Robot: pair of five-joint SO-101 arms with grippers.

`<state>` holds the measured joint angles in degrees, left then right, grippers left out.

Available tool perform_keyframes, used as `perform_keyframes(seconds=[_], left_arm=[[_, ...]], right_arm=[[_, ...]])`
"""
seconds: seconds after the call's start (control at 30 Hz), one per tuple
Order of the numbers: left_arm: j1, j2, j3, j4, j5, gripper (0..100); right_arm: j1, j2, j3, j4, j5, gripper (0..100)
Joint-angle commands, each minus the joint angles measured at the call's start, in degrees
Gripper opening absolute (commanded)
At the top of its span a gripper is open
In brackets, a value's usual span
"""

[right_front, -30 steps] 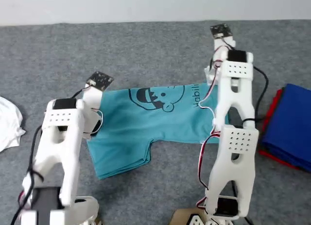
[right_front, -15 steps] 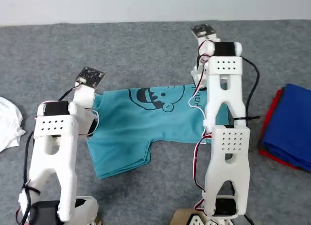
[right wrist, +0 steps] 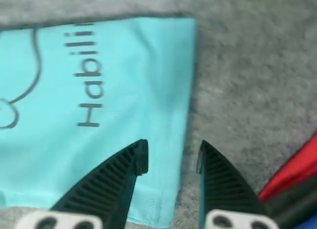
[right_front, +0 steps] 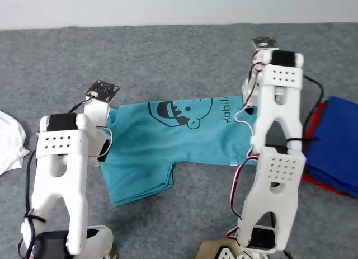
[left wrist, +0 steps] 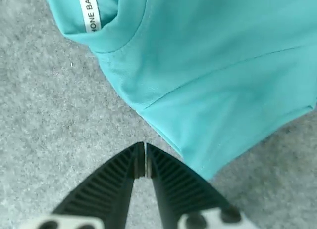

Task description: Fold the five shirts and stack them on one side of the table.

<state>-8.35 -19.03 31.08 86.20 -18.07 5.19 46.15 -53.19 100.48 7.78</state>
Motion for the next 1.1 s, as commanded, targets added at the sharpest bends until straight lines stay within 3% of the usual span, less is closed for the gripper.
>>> perform_keyframes(seconds=[0.0,0.17,0.67,0.97,1.07], left_arm=[[-0.18,-1.58,-1.98,0.44,0.53,1],[-0.09,-1.58,-1.98,0.44,0.53,1],[-0.18,-1.58,-1.63,0.53,0.62,1],[-0.18,-1.58,-1.63,0.7,0.62,1],[-0.18,-1.58,-1.63,0.7,0.62,1]], right_arm=[[1.01,0.31,-0.26,0.4,-1.14,18.0],[0.75,6.29,-0.26,0.31,-1.23,17.5],[-2.33,7.25,-0.79,2.07,-0.88,0.6],[-3.12,3.3,-1.23,2.07,-1.14,1.3],[-2.68,3.12,-0.88,2.42,-1.14,6.0]])
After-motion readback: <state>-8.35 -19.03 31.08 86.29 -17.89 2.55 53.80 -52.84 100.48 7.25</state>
